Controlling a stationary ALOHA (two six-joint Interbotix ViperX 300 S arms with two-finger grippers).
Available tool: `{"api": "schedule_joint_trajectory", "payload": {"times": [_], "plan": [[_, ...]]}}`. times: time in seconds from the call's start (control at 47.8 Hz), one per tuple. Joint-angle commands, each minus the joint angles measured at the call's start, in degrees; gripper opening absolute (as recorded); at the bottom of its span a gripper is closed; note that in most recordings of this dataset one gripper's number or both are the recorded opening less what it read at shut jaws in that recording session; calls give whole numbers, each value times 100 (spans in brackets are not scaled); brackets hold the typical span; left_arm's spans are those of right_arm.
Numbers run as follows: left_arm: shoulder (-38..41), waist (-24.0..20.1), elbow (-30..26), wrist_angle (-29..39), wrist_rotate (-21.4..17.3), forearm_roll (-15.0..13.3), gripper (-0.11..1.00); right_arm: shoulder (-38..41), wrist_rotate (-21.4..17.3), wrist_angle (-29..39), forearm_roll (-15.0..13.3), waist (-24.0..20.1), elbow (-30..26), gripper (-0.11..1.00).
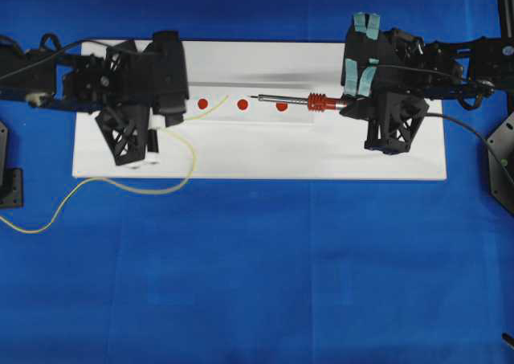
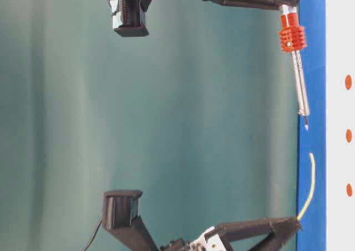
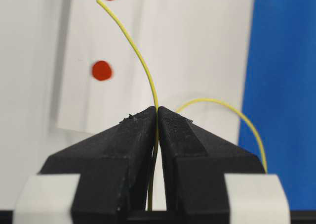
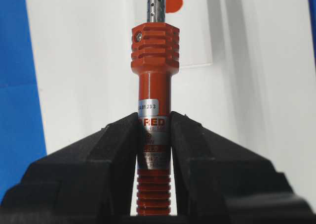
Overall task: Touch the tip of the soldering iron to the tip of the solder at the mark.
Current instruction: 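Lift both held tools and carry them toward the red-dot strip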
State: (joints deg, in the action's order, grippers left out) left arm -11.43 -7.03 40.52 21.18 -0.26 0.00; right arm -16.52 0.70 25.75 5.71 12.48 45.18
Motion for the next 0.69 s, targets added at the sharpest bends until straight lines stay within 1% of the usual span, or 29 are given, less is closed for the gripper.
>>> {"api": "schedule_joint_trajectory", "payload": {"times": [0.0,0.23,0.669], "plan": [[0,-62,-211,62,-44,18,2,-35,0,0,-44,18,-167,6],[26,-97,-246,114,-114,18,2,-35,0,-9,-53,18,-167,6],[-62,-88,-158,176,-79,18,2,-35,0,0,-53,9,-176,6]]}}
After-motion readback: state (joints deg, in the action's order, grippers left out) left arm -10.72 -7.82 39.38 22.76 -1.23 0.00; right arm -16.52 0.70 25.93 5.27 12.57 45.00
